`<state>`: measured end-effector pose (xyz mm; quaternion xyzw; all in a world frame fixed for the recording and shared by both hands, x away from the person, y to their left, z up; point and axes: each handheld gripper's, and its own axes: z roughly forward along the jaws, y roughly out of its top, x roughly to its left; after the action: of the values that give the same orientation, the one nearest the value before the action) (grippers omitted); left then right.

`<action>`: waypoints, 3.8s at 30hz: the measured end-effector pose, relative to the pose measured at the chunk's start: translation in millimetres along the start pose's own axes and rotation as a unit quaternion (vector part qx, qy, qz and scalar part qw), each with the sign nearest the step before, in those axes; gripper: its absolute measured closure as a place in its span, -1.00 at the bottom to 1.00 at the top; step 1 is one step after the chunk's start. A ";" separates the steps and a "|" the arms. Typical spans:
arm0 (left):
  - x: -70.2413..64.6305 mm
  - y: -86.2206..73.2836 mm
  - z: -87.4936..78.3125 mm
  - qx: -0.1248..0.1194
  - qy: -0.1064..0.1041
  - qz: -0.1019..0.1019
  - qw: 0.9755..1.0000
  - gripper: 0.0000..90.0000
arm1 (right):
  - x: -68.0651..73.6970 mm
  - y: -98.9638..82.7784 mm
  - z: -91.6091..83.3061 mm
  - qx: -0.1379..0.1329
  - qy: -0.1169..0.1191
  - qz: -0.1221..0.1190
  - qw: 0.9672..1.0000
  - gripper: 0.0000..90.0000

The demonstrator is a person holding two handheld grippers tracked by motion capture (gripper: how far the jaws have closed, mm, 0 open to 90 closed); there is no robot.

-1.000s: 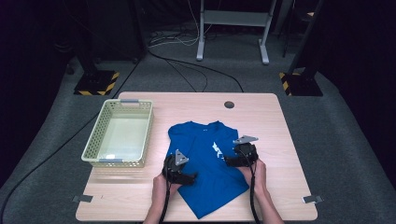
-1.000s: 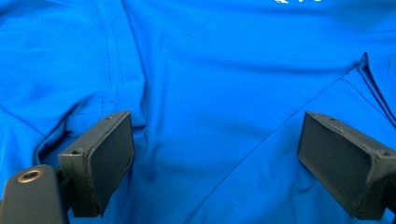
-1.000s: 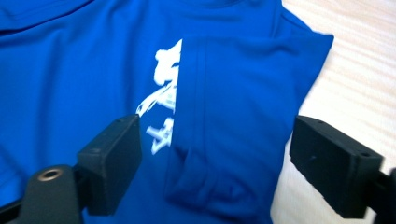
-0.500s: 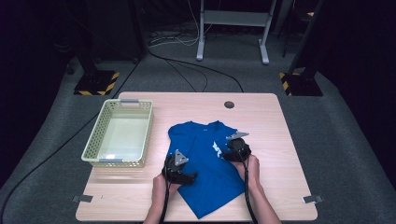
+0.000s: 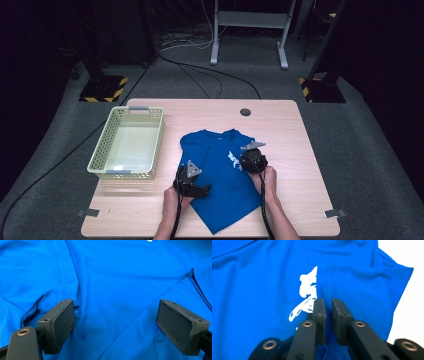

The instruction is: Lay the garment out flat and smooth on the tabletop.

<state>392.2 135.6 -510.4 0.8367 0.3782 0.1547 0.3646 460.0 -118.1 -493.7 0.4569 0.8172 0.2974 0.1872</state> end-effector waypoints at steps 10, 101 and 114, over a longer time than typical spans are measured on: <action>0.1 0.0 -0.1 0.000 0.000 -0.001 1.000 -0.66 | -4.6 1.4 -7.3 -0.012 -0.007 -0.001 1.000 0.92; 0.0 -0.3 -0.2 0.000 0.005 -0.006 1.000 -0.67 | -107.6 -10.6 -20.8 0.009 -0.202 0.106 0.974 0.58; -0.6 -0.3 -0.5 0.000 0.008 -0.003 1.000 -0.67 | -44.1 -19.2 -29.2 -0.060 -0.022 0.087 0.994 -0.48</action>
<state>391.4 135.5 -510.2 0.8345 0.3836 0.1602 0.3618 453.5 -173.0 -482.8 0.5207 0.7506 0.3511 0.2056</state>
